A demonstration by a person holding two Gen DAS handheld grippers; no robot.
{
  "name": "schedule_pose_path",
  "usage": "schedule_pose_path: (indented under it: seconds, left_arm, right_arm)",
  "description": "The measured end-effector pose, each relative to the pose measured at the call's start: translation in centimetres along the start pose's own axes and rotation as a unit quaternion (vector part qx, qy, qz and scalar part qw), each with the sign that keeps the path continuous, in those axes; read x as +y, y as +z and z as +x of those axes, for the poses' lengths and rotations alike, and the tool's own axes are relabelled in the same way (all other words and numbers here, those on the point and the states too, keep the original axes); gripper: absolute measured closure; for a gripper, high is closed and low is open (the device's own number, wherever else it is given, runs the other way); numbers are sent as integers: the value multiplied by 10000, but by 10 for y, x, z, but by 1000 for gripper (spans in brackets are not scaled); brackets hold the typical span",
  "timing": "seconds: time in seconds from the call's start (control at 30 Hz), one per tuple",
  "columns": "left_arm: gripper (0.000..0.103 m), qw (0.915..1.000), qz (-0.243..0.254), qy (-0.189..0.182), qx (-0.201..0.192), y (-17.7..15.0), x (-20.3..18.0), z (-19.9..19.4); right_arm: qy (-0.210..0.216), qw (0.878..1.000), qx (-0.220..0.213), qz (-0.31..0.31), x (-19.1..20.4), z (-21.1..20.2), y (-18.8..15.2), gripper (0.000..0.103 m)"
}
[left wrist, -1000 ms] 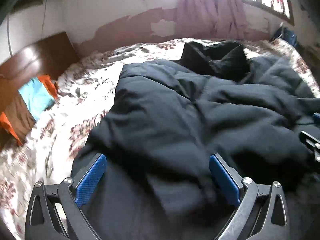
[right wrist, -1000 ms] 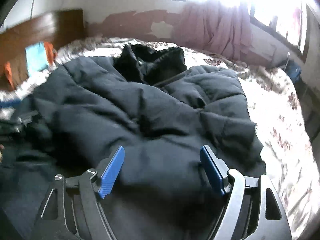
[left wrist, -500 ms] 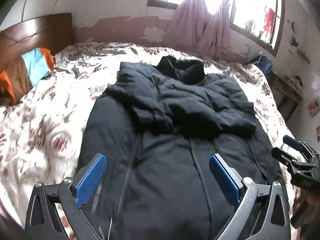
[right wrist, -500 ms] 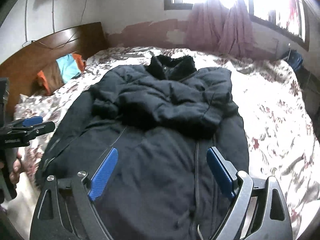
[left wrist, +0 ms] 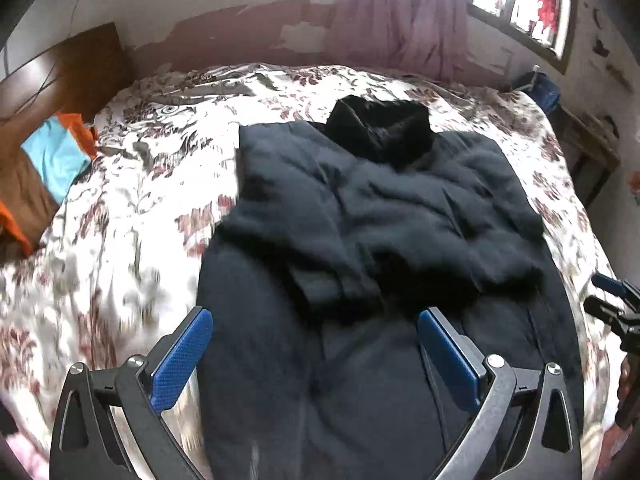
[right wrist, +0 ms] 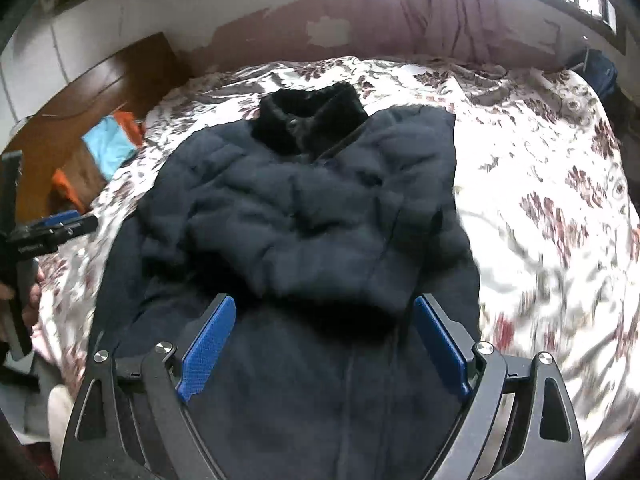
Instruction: Fold large clothes
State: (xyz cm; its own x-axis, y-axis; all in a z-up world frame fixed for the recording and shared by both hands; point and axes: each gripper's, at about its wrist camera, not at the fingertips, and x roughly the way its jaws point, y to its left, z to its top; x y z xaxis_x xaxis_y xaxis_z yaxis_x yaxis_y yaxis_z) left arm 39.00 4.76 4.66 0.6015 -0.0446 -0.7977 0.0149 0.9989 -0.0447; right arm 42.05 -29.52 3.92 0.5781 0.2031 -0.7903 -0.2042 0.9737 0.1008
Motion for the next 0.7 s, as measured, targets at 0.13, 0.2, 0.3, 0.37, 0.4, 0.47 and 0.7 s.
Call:
schedule_pose_path:
  seconds: [0.13,0.2,0.3,0.37,0.4,0.47,0.7]
  left_arm:
    - [0,10000,-11,52,-16,60,5,41]
    - [0,9999,-11,30,-129,98,3,67]
    - [0,9995,32,-28,-316,139,-1,103]
    - [0,9992,31,-42,-409,167,-5,133]
    - [0,9989,-3,-61,-464,176,-7,144]
    - [0,9979,-82,-186,-613,195,-10,170]
    - [0,9965,43,-147,-825,238,-30,238]
  right_arm:
    - [-121,9997,-59,-209,-1,43,66,16]
    - [-185,9993,-165,-284,3,62,98,16]
    - [-161,9989,-340,-279,8,93,142,16]
    - [-142,9986,-463,-228,14,121,174,18]
    - [-179,9982,-542,-187,16,133,188,22]
    - [-215,9979,-604,-75,18,155,209,26]
    - [-316,9976,-488,363,11,222,248,41]
